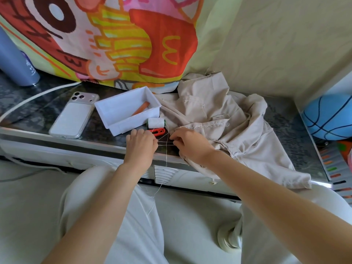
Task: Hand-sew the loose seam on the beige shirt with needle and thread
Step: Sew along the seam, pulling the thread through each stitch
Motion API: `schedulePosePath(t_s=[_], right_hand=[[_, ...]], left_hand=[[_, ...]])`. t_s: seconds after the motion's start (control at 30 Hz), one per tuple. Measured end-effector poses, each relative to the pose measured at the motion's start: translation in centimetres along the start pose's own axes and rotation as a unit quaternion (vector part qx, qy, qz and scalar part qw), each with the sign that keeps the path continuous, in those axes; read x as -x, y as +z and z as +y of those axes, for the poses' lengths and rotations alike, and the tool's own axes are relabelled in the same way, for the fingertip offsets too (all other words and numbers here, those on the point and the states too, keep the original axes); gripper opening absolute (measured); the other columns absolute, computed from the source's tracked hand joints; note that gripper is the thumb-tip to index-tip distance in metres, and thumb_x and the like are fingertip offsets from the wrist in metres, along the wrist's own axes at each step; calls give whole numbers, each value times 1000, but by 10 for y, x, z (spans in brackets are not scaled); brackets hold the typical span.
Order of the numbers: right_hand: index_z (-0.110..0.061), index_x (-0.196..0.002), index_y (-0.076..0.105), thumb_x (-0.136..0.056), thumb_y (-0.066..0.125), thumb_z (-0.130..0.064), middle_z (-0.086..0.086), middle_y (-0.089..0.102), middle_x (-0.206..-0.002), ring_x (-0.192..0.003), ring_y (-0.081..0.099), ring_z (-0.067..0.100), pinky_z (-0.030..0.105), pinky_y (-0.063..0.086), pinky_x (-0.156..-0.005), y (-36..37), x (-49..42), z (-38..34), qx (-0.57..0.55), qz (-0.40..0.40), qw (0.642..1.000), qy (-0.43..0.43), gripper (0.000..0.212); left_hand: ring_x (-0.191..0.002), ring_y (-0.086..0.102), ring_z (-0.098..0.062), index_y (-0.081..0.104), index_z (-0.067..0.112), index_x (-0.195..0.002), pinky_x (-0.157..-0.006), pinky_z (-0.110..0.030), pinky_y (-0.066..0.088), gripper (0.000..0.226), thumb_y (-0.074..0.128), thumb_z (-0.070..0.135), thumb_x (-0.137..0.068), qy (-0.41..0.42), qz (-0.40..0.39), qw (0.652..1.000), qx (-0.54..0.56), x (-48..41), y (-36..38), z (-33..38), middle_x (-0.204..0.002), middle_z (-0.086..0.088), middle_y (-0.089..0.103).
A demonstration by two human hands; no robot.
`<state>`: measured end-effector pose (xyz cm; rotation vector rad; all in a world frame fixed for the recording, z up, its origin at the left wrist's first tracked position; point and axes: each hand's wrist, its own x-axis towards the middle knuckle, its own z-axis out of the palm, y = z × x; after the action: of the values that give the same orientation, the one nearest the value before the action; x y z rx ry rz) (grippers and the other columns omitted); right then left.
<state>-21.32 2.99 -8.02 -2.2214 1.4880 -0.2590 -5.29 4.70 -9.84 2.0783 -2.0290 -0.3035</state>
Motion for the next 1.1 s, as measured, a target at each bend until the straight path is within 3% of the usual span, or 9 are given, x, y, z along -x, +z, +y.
schedulePosePath(t_s=[0.13,0.23,0.4,0.63,0.7,0.77,0.83,0.93,1.1], right_hand=[[-12,-99,69,-94,57,-18,-2,69,-92,-79,57,7,15,44,-75,-5,0,-8,-241,74,964,88,15],[-13,-92,69,-92,61,-21,-13,59,-65,-58,52,-1,15,43,-67,-8,-1,-14,-346,75,927,120,11],[-8,-88,65,-94,57,-13,-2,57,-69,-58,51,6,15,48,-61,-10,0,-23,-472,76,868,136,12],[-12,-81,65,-94,55,-14,10,64,-78,-67,53,11,21,49,-67,-14,2,-22,-467,101,870,122,16],[-14,-78,64,-93,56,-14,-1,63,-67,-57,52,6,19,47,-62,-16,5,-21,-461,107,873,118,17],[-16,-77,63,-94,55,-12,-13,58,-56,-50,52,1,17,44,-56,-20,10,-18,-454,108,878,107,19],[-16,-79,63,-94,54,-12,-13,58,-56,-51,53,4,22,49,-57,-24,15,-14,-435,110,888,101,18],[-18,-79,64,-94,54,-15,-8,60,-67,-62,55,8,25,50,-67,-33,23,-6,-399,128,902,107,19],[-7,-77,52,-96,41,-4,5,64,-76,-71,62,14,20,54,-68,-54,34,16,-519,197,813,173,22]], left_hand=[[-101,43,-27,59,10,-100,-87,-35,32,17,48,22,-97,25,69,994,82,7,-10,8,-102,-9,56],[-93,44,-27,57,12,-89,-83,-36,34,11,53,20,-95,40,107,986,118,11,-13,14,-91,-7,53],[-88,41,-24,54,13,-84,-82,-37,37,10,54,17,-94,53,112,980,154,14,-15,17,-85,0,49],[-95,44,-20,55,4,-97,-85,-28,38,7,49,6,-95,58,123,955,263,12,-15,23,-97,0,46],[-102,49,-16,52,6,-109,-84,-13,38,14,46,9,-97,41,118,930,345,14,-21,28,-107,2,49],[-101,53,-1,50,13,-119,-79,1,35,22,47,16,-98,28,49,904,423,14,-27,36,-110,9,55],[-89,56,12,48,17,-122,-74,1,38,25,49,18,-97,33,-29,883,467,13,-29,44,-98,15,60],[-58,56,0,57,9,-114,-62,-12,44,19,48,11,-98,55,-87,870,481,15,-26,51,-67,8,59],[-50,42,0,64,20,-85,-55,-17,36,25,45,12,-98,80,-116,894,426,26,-23,59,-49,22,51]])
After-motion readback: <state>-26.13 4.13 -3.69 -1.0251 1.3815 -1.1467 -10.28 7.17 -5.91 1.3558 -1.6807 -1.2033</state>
